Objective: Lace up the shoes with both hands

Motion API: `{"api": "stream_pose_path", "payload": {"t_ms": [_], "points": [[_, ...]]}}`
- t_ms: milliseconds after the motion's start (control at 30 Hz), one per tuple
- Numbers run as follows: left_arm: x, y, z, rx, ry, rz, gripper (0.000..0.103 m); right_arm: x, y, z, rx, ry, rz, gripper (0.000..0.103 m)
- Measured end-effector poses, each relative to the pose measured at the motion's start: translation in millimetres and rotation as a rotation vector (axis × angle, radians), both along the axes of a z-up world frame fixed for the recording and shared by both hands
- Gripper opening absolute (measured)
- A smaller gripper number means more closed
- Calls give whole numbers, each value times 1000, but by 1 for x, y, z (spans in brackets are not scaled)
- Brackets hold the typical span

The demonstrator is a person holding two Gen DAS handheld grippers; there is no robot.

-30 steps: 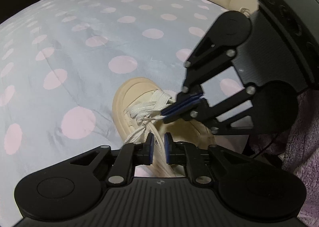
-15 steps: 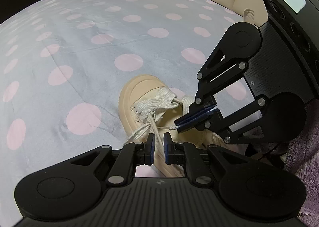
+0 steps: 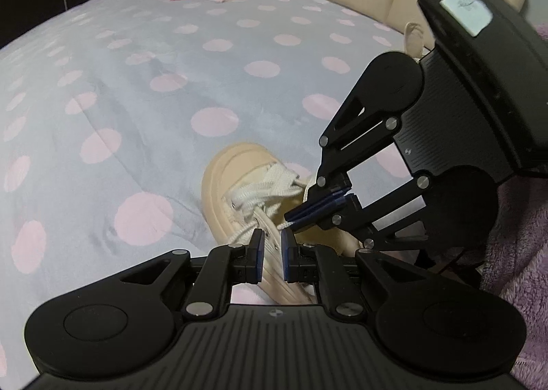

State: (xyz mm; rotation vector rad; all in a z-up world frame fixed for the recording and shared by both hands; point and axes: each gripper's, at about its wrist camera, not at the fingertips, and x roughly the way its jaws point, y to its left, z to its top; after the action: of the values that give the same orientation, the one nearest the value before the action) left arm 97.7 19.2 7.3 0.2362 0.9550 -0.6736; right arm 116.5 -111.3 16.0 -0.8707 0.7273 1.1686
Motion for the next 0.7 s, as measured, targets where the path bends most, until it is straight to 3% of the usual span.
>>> {"api": "stream_pose_path", "payload": {"t_ms": [400, 700], "points": [[-16, -26, -27, 277, -202, -272, 11, 6, 5, 0, 31, -5, -23, 4], [-24, -46, -47, 455, -349, -420, 11, 9, 10, -3, 33, 5, -21, 4]]}}
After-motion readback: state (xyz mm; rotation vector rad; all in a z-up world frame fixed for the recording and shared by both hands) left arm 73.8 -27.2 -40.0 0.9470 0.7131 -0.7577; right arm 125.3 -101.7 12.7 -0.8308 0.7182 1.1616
